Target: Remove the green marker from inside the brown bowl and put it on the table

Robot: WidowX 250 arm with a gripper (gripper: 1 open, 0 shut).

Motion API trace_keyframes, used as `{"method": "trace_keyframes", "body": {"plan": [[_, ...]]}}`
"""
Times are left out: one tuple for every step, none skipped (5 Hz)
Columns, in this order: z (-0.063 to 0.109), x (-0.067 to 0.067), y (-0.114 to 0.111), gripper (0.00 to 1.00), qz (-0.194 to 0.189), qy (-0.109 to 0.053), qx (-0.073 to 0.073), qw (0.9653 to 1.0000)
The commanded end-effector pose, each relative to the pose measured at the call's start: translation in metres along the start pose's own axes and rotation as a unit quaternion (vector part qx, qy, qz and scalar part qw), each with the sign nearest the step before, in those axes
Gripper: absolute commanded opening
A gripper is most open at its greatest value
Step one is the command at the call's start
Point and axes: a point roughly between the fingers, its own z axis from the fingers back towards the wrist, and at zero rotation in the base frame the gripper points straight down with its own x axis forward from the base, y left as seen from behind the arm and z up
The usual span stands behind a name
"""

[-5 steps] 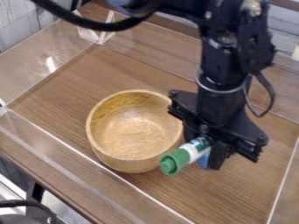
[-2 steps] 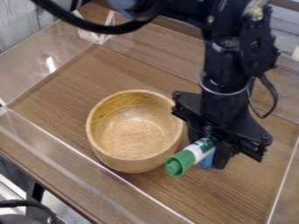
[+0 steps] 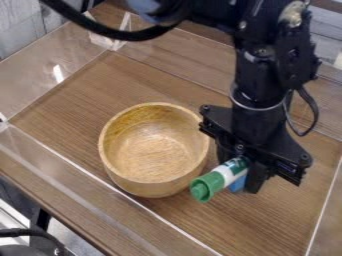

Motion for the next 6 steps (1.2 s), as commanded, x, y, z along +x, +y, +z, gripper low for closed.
{"method": "trace_keyframes", "body": {"plan": [[0.006, 0.009, 0.001, 0.0, 0.002, -0.02, -0.006, 0.9998], [0.004, 0.011, 0.003, 0.0, 0.001, -0.023, -0.007, 0.9997], [0.002, 0.013, 0.005, 0.0, 0.001, -0.026, -0.008, 0.9996], [-0.001, 0.015, 0.007, 0.0, 0.001, -0.029, -0.01, 0.9995], [-0.003, 0.017, 0.009, 0.0, 0.002, -0.032, -0.011, 0.9994], [-0.005, 0.019, 0.011, 0.0, 0.003, -0.034, -0.011, 0.9993]]}}
